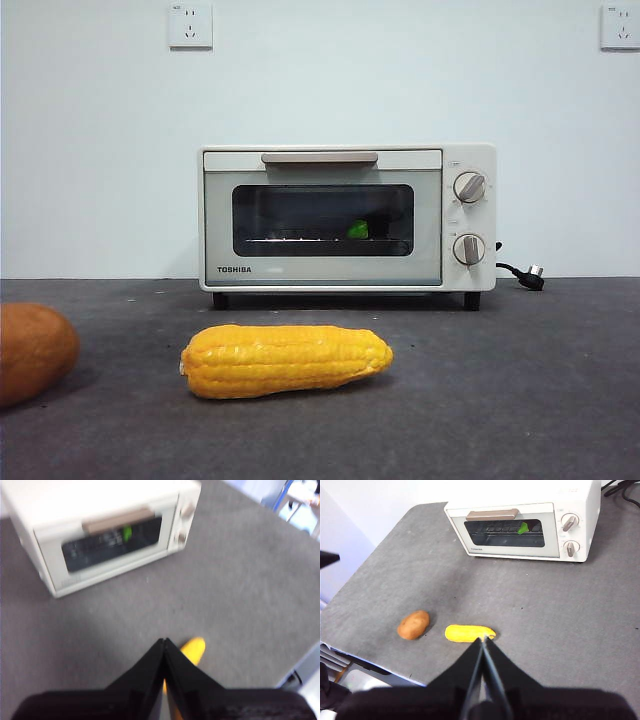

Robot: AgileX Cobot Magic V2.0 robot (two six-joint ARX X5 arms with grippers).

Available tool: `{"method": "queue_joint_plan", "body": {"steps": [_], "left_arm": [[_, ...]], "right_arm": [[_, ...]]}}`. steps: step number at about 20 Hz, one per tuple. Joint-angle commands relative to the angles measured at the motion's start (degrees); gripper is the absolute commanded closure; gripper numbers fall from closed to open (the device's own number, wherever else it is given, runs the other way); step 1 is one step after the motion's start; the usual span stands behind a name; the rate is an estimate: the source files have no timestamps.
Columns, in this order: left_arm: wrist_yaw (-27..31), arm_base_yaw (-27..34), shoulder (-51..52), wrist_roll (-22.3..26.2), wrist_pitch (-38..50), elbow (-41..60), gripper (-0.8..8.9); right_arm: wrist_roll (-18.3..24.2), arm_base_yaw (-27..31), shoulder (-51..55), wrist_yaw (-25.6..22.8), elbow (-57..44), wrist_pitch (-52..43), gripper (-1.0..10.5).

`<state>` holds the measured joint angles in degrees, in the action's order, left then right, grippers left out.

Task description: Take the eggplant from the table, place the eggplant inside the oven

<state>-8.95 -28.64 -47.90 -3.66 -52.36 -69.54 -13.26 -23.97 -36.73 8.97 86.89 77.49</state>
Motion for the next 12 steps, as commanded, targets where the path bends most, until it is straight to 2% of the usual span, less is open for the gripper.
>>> {"method": "queue_joint_plan", "body": {"steps": [1, 12], "left_arm": [[0.0, -0.1, -0.3, 0.5, -2.4, 0.2, 8.18], [0.5, -1.4, -0.1, 3.0, 4.3, 0.2, 8.18]], "right_arm": [[0.4, -0.1, 0.1, -0.1, -0.1, 1.3, 9.5], [0.4, -0.1, 0.1, -0.5, -0.1, 1.3, 9.5]]}}
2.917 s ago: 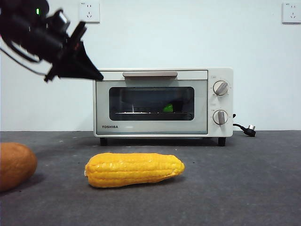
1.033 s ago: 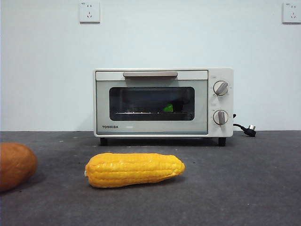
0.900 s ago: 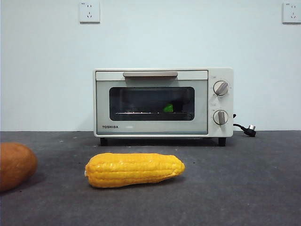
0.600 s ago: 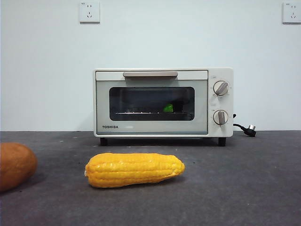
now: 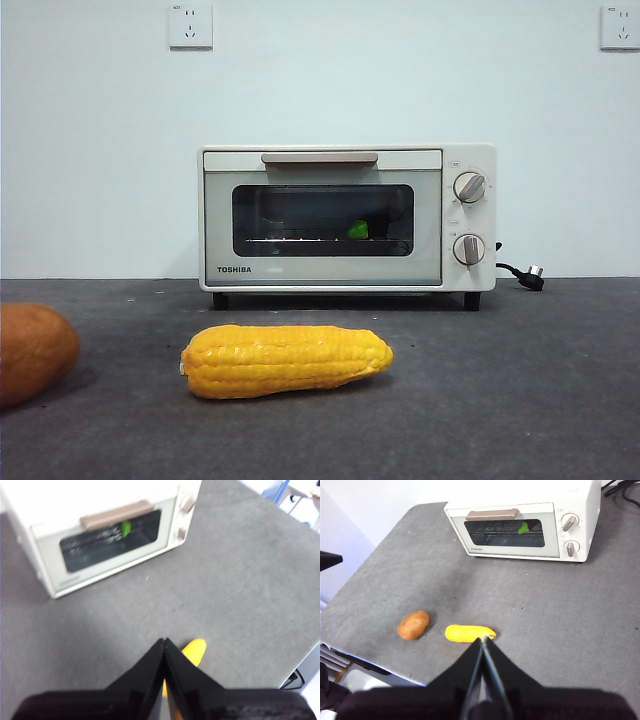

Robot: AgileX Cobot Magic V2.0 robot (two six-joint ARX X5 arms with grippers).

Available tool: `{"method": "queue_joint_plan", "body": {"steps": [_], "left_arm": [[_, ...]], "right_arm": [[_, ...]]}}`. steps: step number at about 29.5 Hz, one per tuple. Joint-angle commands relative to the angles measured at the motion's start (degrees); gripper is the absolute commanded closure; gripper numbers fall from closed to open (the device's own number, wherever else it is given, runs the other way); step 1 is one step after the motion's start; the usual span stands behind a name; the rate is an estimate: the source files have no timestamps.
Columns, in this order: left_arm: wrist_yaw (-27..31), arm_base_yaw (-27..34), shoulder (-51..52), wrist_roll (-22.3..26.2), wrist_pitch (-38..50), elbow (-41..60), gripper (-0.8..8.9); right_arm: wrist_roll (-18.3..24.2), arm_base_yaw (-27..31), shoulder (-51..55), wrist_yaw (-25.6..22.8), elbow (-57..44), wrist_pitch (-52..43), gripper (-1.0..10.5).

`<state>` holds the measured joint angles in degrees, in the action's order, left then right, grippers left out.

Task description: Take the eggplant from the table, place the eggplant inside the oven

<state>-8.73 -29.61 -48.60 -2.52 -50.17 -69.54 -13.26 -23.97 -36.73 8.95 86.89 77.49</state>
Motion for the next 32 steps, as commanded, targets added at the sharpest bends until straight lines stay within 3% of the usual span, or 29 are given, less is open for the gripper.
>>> {"method": "queue_joint_plan", "body": {"steps": [1, 7, 15, 21, 28, 32], "left_arm": [[1.0, -0.2, 0.6, 2.8, 3.5, 0.2, 8.18], [1.2, 2.7, 1.2, 12.4, 10.3, 0.2, 8.18], [-5.1, 18.6, 10.7, 14.1, 10.4, 1.1, 8.18], [-4.7, 25.0, 21.2, 22.1, 11.3, 5.7, 8.18], [-5.0, 27.8, 33.8, 21.7, 15.3, 21.0, 8.18], [-5.2, 28.4, 39.0, 17.5, 20.7, 32.1, 8.18]], "right_arm": [[0.4, -0.1, 0.1, -0.6, -0.1, 1.3, 9.5], [0.4, -0.1, 0.0, -1.4, -0.1, 1.3, 9.5], [0.4, -0.1, -0.5, -2.1, -0.1, 1.3, 9.5], [0.4, -0.1, -0.7, -2.1, -0.1, 1.3, 9.5], [0.4, -0.1, -0.7, -2.6, -0.1, 1.3, 9.5], [0.4, -0.1, -0.7, -2.6, -0.1, 1.3, 9.5]]}}
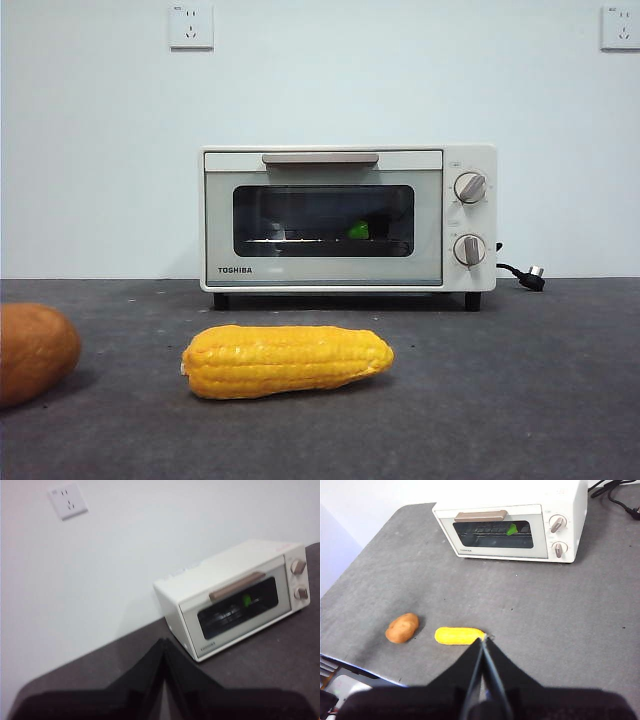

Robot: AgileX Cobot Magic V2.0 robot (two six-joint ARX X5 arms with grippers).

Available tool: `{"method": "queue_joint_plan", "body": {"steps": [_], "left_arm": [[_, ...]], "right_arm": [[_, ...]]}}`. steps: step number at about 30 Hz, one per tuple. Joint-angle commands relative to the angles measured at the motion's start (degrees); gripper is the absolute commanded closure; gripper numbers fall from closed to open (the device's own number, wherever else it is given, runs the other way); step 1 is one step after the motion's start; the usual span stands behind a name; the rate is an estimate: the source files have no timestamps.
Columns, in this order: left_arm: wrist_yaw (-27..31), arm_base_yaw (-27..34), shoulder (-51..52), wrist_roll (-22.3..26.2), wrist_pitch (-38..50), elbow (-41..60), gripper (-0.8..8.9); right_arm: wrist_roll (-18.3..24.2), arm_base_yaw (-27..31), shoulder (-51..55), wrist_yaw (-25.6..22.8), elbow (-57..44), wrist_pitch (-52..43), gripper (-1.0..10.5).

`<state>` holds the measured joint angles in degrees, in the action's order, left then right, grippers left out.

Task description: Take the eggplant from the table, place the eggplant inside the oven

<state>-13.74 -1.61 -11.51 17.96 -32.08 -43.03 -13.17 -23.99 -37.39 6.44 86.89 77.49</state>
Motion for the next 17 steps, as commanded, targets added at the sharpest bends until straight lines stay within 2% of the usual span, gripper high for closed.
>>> {"method": "queue_joint_plan", "body": {"steps": [1, 8, 12, 17], "left_arm": [[-0.2, 0.4, 2.9, -4.3, 4.5, 8.2, 8.18], [0.0, 0.5, 10.3, -13.4, 17.3, 26.5, 8.18], [1.7, 0.5, 11.3, -15.8, 21.2, 32.9, 8.17], [3.8, 0.5, 11.3, -17.3, 21.4, 37.3, 8.16]], "right_arm": [[0.3, 0.0, 0.0, -0.1, -0.1, 1.3, 9.5], [0.3, 0.0, 0.0, -0.1, -0.1, 1.3, 9.5], [0.3, 0.0, 0.0, -0.1, -0.1, 1.3, 9.5], [0.3, 0.0, 0.0, -0.1, -0.1, 1.3, 9.5]]}}
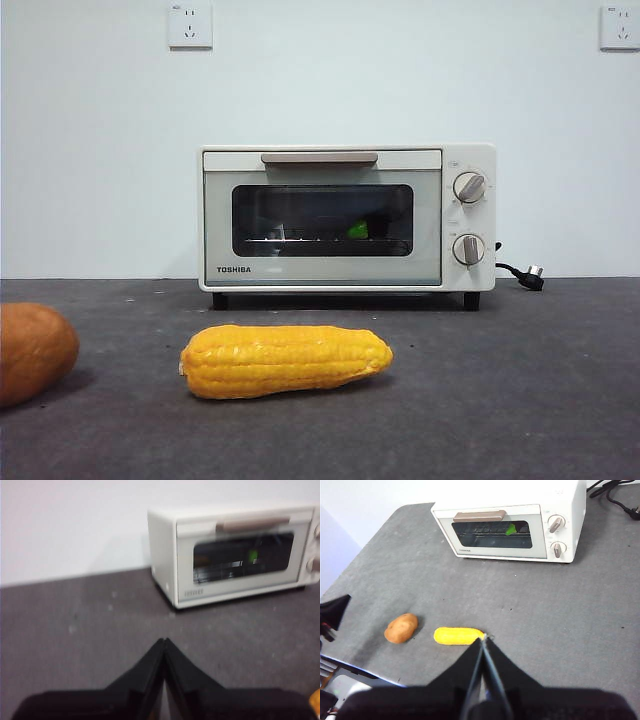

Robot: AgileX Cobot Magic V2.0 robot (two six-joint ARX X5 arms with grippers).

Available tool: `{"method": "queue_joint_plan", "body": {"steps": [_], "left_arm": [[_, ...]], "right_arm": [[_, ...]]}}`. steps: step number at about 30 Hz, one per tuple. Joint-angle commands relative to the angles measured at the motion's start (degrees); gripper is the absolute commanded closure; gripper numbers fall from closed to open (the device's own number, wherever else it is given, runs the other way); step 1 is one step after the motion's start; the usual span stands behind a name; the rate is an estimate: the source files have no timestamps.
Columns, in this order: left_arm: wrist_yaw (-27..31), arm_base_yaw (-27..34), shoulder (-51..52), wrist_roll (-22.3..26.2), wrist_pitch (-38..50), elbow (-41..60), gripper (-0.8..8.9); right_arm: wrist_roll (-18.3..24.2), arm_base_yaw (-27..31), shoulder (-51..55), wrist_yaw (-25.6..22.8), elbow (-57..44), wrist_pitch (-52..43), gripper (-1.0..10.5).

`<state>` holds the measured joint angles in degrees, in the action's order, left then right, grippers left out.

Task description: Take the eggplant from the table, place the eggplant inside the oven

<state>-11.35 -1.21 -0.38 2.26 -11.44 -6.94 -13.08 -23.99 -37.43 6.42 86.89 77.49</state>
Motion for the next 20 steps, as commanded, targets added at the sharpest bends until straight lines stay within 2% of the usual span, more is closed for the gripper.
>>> {"method": "queue_joint_plan", "body": {"steps": [1, 5, 20], "left_arm": [[2.5, 0.2, 0.2, -2.2, 0.8, 1.8, 8.16], [4.3, 0.2, 0.2, -3.7, 0.8, 4.3, 8.16], [3.5, 0.0, -0.3, -4.2, 0.7, 5.9, 8.16]], "right_arm": [[0.2, 0.0, -0.2, 0.0, -0.1, 1.3, 9.5], [0.2, 0.0, -0.3, -0.5, -0.1, 1.3, 9.5], [0.2, 0.0, -0.3, -2.0, -0.1, 1.3, 9.5]]}}
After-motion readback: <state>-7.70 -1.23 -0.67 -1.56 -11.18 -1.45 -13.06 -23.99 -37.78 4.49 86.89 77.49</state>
